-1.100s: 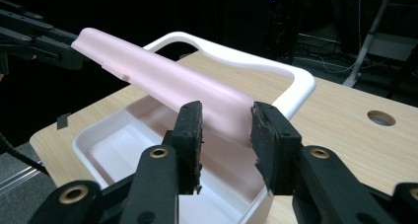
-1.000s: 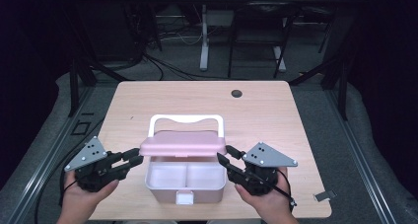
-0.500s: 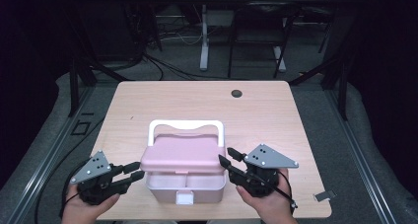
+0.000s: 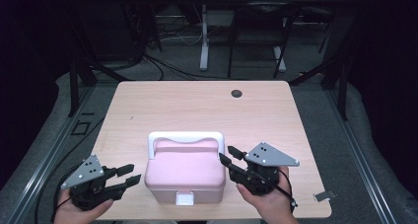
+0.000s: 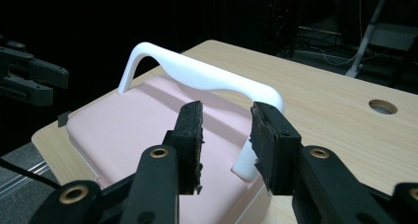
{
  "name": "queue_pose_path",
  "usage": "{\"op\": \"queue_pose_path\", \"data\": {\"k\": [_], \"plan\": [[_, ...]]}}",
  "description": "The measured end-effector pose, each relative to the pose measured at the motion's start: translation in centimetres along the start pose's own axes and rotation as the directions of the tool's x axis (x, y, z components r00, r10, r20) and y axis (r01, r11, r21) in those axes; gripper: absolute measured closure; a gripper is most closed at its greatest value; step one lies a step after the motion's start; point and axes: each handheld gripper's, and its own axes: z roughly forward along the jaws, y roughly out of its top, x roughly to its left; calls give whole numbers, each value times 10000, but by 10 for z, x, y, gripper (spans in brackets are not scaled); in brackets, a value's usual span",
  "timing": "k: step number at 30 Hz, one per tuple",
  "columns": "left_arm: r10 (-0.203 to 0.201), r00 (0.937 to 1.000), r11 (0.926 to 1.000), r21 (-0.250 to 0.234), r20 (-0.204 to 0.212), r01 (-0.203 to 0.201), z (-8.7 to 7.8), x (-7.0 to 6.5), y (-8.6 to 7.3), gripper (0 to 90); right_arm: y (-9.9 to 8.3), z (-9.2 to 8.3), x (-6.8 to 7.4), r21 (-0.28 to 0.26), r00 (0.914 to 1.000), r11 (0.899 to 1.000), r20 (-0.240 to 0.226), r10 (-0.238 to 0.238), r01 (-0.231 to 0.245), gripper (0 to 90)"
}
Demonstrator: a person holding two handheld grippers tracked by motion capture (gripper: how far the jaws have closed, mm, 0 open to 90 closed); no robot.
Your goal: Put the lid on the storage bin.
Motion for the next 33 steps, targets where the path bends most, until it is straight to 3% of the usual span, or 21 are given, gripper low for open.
{"op": "queue_pose_path", "data": {"k": [9,12,19,21,22,23,24,25,26,27,30,31,32,33], "plan": [[-339,9994,9994,-50,-75,338,8,12,1,572,-4,5,-5,189,9997,9997,216,147,-151,644],[-480,9988,9988,-72,-122,480,11,17,2,572,-6,7,-10,194,9995,9995,186,257,-260,643],[-651,9972,9978,-127,-367,646,20,30,4,571,-11,9,-24,264,9967,9981,606,533,-550,636],[-653,9966,9978,-101,-501,649,22,34,3,571,-14,9,-28,200,9972,9975,329,671,-677,633],[-730,9958,9973,-102,-543,726,23,37,3,571,-14,10,-29,264,9951,9973,724,671,-692,631],[-836,9947,9965,-141,-595,829,24,39,2,571,-16,10,-31,288,9942,9969,814,702,-727,628],[-898,9941,9959,-195,-610,888,25,42,2,571,-17,11,-34,221,9952,9965,580,787,-801,626],[-970,9933,9952,-178,-634,961,27,45,1,570,-18,11,-35,281,9929,9963,893,780,-808,624],[-1048,9921,9944,-223,-687,1035,28,48,1,571,-19,12,-39,236,9947,9958,547,869,-883,624],[-1100,9913,9939,-194,-727,1089,30,51,0,571,-20,14,-41,84,9920,9947,748,1013,-1022,623],[-1205,9875,9926,-282,-1017,1182,32,58,-2,572,-23,15,-47,287,9908,9932,784,1099,-1124,620],[-1281,9859,9917,-275,-1079,1258,33,60,-3,572,-24,16,-49,335,9887,9927,1000,1120,-1158,620],[-1316,9843,9912,-331,-1175,1285,34,63,-4,572,-26,18,-52,357,9902,9920,755,1179,-1208,620],[-1402,9825,9899,-362,-1230,1367,35,65,-6,572,-27,19,-53,400,9870,9920,1123,1146,-1197,620]]}}
